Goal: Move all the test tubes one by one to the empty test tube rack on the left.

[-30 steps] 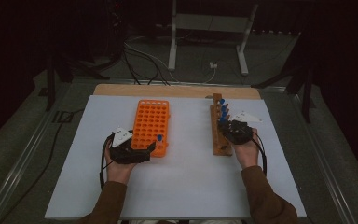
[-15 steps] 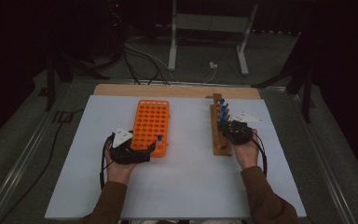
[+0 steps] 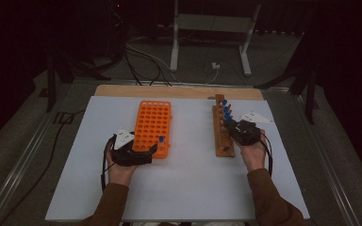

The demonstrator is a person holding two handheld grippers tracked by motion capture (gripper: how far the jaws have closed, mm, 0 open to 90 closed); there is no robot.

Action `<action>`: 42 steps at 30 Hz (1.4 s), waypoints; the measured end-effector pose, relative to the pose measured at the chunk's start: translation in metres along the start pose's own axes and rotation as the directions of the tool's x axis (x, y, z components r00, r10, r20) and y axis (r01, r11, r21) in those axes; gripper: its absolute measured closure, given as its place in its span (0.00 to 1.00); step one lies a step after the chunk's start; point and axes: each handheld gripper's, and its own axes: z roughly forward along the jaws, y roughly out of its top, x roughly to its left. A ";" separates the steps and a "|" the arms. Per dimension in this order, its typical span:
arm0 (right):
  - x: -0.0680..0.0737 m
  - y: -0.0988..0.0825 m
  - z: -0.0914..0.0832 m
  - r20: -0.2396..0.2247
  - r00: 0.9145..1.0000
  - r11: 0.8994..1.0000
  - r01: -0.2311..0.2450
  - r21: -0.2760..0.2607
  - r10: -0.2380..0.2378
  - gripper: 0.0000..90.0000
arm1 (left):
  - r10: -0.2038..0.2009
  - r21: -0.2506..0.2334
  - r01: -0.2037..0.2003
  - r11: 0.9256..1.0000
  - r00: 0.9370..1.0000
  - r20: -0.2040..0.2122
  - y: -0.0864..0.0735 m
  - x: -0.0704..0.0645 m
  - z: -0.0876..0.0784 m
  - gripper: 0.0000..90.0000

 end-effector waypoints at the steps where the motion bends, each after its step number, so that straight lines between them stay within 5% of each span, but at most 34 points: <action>1: -0.001 0.001 -0.001 -0.003 1.000 1.000 -0.006 -0.004 0.006 0.85 | 0.001 0.002 -0.001 1.000 1.000 0.000 0.000 0.000 0.000 0.01; 24: 0.004 0.030 -0.027 -0.022 0.999 0.997 0.028 -0.071 -0.029 0.85 | -0.021 -0.022 0.022 1.000 1.000 0.020 0.002 0.000 -0.001 0.01; 42: 0.031 0.029 -0.022 -0.099 0.992 0.995 0.078 -0.057 -0.083 0.85 | 0.017 -0.056 -0.016 0.998 0.999 0.028 0.010 -0.015 0.000 0.01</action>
